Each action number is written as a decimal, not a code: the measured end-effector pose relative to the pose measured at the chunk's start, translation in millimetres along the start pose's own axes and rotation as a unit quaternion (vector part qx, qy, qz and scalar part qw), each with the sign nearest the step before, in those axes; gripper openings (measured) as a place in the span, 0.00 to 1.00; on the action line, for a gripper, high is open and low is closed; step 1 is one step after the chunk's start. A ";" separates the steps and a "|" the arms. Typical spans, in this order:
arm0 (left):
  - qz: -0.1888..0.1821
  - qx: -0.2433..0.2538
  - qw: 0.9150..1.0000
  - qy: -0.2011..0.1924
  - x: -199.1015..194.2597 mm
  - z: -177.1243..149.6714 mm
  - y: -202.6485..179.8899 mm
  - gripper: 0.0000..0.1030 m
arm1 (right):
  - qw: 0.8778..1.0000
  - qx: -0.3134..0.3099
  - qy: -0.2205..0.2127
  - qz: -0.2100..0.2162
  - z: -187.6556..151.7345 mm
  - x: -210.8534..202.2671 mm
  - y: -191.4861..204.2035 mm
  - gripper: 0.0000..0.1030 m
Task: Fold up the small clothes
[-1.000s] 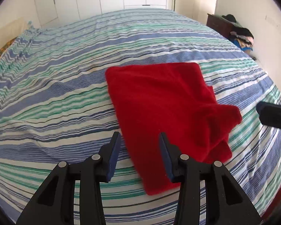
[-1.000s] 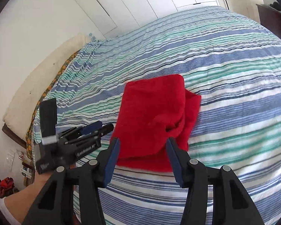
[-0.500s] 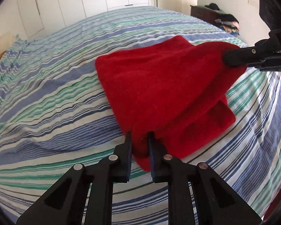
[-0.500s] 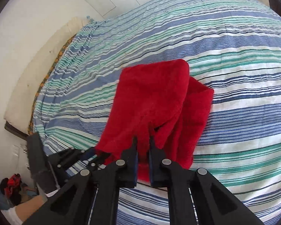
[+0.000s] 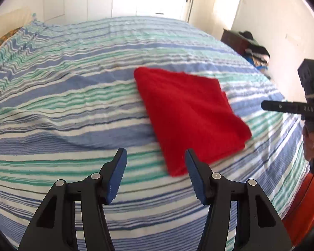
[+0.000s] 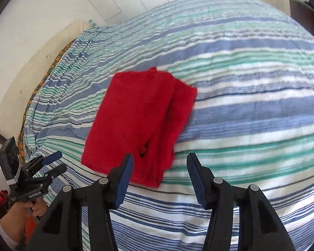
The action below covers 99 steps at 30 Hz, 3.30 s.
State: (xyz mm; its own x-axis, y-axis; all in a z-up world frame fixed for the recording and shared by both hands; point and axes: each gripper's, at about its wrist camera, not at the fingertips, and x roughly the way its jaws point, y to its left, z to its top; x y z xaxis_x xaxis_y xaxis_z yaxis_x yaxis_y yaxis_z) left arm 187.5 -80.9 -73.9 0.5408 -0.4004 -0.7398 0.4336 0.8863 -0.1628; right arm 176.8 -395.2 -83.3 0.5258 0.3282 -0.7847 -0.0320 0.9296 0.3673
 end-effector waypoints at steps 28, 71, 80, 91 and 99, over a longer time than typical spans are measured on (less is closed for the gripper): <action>0.058 0.063 0.993 0.083 104.8 -4.9 -69.2 0.14 | 0.996 -0.061 0.046 -0.036 76.2 118.4 13.4 0.28; 0.132 -0.030 0.988 0.078 38.4 -137.0 17.0 0.99 | 0.984 -0.108 -0.055 -0.133 -157.3 29.0 22.6 0.90; 0.146 -0.036 0.985 0.085 39.3 -136.2 15.8 0.99 | 0.984 -0.109 -0.056 -0.131 -158.2 29.4 23.0 0.90; 0.149 -0.038 0.984 0.086 38.8 -136.7 15.0 0.99 | 0.984 -0.110 -0.057 -0.132 -158.3 29.6 23.1 0.90; 0.147 -0.036 0.985 0.080 38.5 -137.8 15.1 0.99 | 0.983 -0.110 -0.056 -0.132 -158.0 30.2 23.2 0.90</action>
State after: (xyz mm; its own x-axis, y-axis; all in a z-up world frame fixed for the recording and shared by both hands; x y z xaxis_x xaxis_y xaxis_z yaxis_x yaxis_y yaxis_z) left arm 115.5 -50.9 -194.8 0.5129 -0.0882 -0.8539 0.2204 0.9749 0.0317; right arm 57.7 -337.2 -177.4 0.6311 0.0609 -0.7733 -0.0585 0.9978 0.0308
